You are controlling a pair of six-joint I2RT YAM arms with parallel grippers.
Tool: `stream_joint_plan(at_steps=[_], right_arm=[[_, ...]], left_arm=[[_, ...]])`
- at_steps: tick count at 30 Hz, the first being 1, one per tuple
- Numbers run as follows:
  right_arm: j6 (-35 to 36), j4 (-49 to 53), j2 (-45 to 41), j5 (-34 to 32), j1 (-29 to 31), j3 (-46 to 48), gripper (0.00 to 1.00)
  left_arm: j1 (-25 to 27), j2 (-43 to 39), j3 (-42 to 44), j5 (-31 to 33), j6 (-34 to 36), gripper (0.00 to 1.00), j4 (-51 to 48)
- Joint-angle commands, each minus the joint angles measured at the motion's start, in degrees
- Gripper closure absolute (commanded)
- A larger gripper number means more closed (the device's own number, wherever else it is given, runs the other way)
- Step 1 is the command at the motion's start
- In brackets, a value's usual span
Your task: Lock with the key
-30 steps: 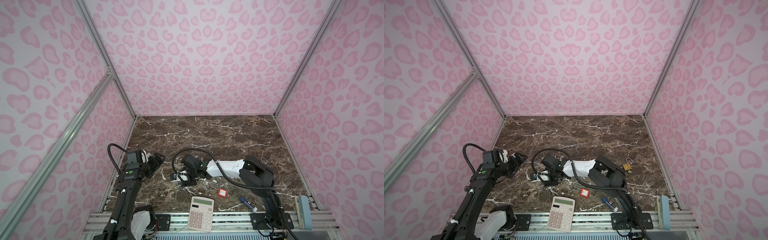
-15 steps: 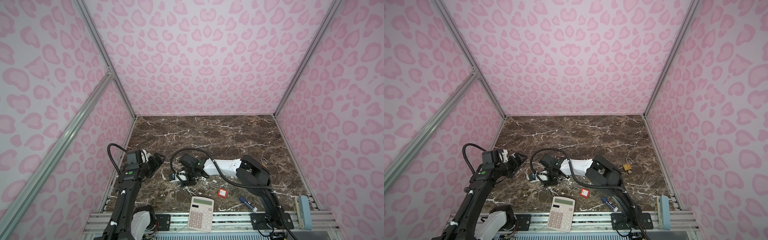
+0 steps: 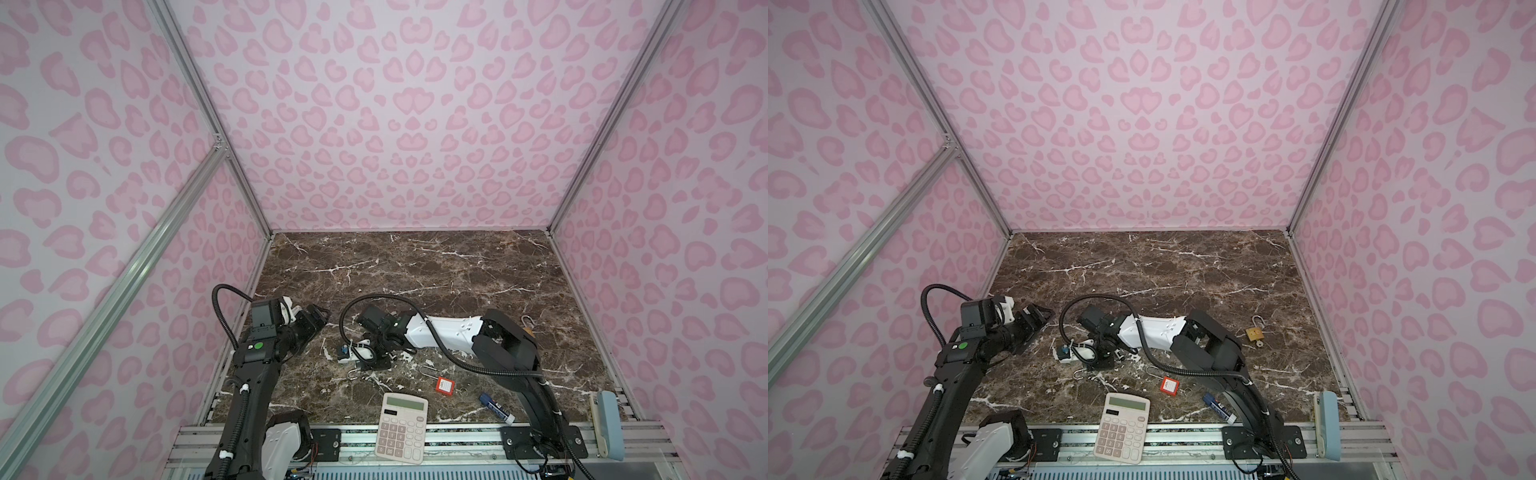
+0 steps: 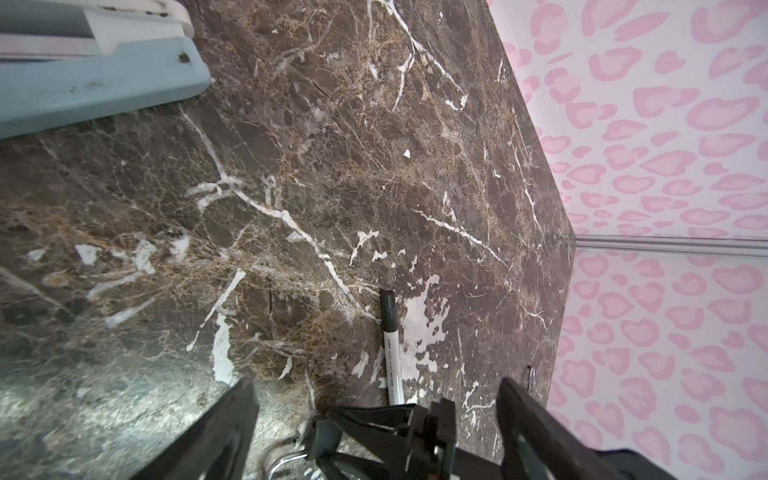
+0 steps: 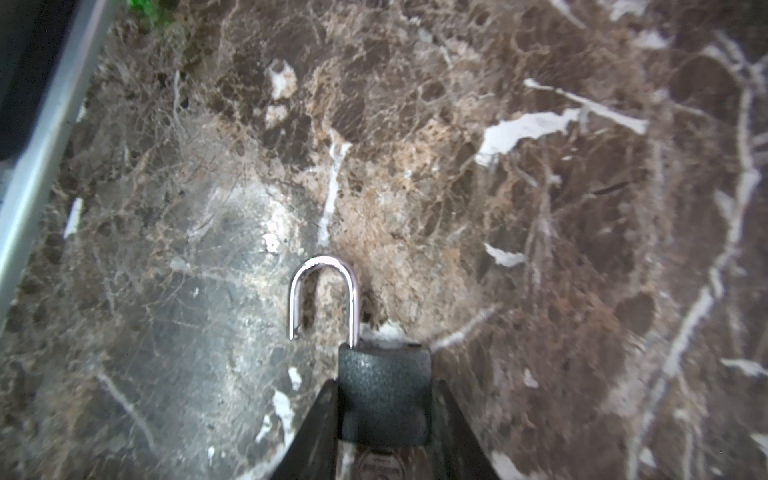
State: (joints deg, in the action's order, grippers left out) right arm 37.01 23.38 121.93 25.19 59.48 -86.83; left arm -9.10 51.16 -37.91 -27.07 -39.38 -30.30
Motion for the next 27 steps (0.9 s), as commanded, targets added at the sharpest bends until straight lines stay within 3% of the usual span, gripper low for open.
stream_joint_plan(at_steps=[1,6,12,19,27], right_arm=[[-4.62,-3.33,-3.51,1.69,-1.32,1.22,0.71],[-9.95,-6.69,-11.13,2.63,-4.59,6.57,0.71],[-14.3,-6.66,-20.1,4.38,-8.02,9.55,0.71],[-17.18,-4.21,-25.9,6.88,-11.03,9.42,0.71],[-19.23,-4.96,-29.38,10.11,-13.38,9.04,0.71]], left_arm=[[-0.09,-1.01,-1.6,-1.37,0.44,0.1,-1.08],[-0.04,-2.87,-2.95,-5.89,1.81,0.15,-0.83],[2.19,-5.2,-4.33,-13.44,1.52,0.3,1.32],[9.41,-9.13,-5.05,-13.29,0.13,0.43,6.13],[15.93,-6.15,-6.53,-15.36,0.1,0.49,12.73]])
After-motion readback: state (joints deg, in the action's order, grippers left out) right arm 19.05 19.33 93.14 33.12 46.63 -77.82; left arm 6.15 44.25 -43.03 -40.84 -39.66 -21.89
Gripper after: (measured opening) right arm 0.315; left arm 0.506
